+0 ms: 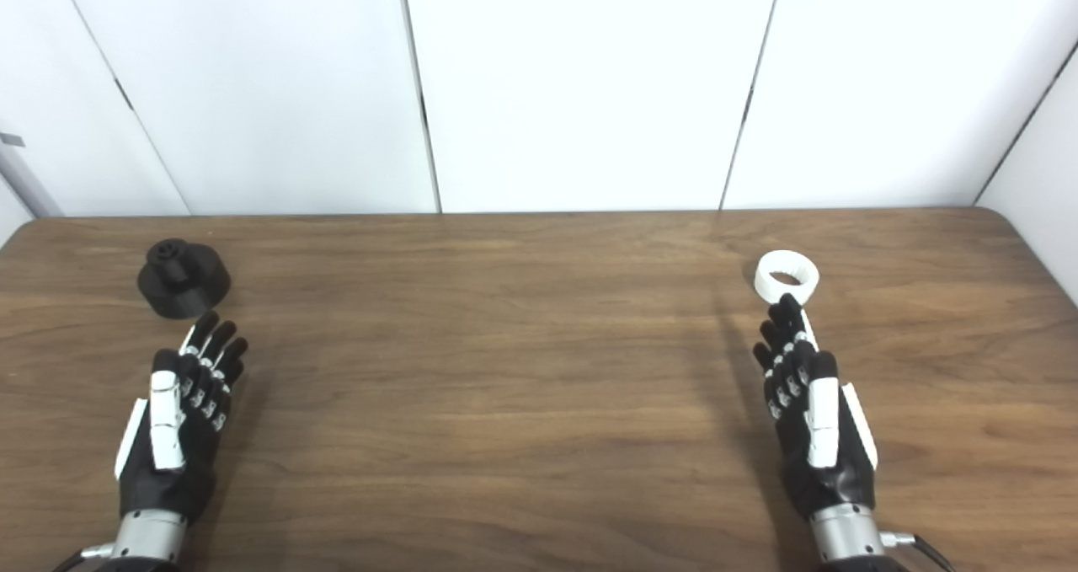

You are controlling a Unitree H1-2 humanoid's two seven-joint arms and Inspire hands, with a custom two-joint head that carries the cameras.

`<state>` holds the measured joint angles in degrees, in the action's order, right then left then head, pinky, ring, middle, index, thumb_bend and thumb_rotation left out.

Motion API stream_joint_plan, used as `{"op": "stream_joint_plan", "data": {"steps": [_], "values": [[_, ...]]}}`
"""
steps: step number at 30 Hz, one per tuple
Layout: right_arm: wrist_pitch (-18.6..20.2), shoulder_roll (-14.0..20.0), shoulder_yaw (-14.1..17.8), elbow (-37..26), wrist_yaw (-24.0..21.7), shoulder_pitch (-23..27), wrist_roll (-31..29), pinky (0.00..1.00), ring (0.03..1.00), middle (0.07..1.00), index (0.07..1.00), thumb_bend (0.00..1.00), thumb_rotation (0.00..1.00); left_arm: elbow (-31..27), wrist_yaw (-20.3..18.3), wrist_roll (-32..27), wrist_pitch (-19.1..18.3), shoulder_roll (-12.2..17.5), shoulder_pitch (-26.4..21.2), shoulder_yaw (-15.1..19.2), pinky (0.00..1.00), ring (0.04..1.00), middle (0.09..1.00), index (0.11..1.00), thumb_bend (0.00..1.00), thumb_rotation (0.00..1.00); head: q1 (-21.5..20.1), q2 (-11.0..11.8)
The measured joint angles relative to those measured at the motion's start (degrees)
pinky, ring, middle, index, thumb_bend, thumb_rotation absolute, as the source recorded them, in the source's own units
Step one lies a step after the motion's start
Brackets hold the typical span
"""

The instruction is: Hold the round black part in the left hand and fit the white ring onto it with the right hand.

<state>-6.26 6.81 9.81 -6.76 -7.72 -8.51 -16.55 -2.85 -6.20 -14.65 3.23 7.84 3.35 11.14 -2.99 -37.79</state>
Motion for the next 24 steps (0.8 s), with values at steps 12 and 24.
{"op": "stream_joint_plan", "data": {"steps": [12,24], "values": [[0.0,0.0,0.1,0.0,0.0,0.0,0.0,1.00,1.000,1.000,0.998,0.66,1.00,0.0,-0.2,-0.8,-0.2,0.0,0.0,0.0,0.98,0.947,0.960,0.952,0.65,0.97,0.3,-0.1],[0.1,0.0,0.1,0.0,0.0,0.0,-0.1,1.00,1.000,1.000,1.000,0.66,1.00,-0.1,-0.3,-1.0,-0.3,0.0,0.0,-0.2,0.99,0.952,0.965,0.954,0.62,0.96,0.4,0.0]]}}
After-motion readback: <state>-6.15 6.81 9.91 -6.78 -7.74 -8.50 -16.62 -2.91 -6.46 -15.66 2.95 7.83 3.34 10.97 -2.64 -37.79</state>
